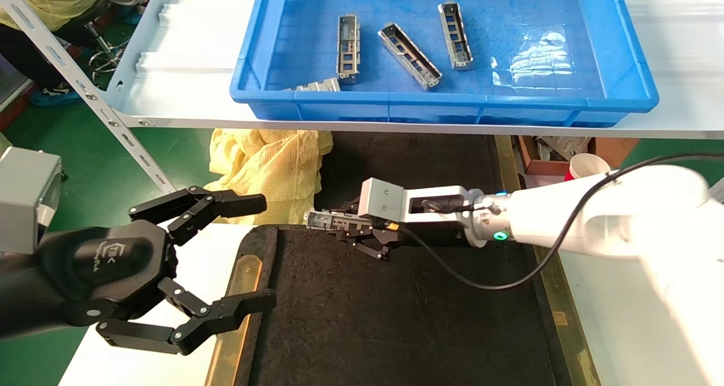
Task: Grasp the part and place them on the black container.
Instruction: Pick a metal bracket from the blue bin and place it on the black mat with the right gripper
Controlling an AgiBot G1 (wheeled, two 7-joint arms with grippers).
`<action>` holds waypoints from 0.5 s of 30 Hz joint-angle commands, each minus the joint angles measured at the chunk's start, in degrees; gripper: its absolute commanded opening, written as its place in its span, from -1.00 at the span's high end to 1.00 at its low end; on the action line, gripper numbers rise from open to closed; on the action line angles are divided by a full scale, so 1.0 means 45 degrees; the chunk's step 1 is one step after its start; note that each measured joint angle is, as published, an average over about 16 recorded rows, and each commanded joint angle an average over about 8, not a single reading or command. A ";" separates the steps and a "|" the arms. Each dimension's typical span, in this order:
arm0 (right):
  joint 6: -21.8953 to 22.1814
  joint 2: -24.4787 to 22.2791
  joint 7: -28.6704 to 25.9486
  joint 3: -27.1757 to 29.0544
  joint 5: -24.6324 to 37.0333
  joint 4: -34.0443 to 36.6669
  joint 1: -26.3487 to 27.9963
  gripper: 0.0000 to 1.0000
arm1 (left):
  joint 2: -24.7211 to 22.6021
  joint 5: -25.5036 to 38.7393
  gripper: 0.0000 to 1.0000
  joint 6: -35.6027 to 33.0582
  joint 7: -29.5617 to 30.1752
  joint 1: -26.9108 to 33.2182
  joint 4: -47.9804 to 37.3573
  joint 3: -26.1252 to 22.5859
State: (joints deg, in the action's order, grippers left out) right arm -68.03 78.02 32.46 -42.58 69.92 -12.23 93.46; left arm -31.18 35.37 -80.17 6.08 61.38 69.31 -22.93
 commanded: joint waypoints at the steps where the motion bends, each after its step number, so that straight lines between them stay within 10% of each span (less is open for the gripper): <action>1: 0.0632 0.0089 0.0059 -0.0036 -0.0085 -0.0324 -0.0320 1.00 | 0.0000 0.0000 -1.00 0.0000 0.0000 0.0000 0.0000 0.0000; 15: 0.2410 0.0098 -0.1136 -0.1991 -0.1228 -0.2863 -0.1641 1.00 | 0.0000 0.0000 -1.00 0.0000 0.0000 0.0000 0.0000 0.0000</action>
State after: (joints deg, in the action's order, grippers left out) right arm -57.27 78.47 27.52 -51.52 64.34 -24.91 86.25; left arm -31.18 35.37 -80.17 6.08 61.38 69.31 -22.93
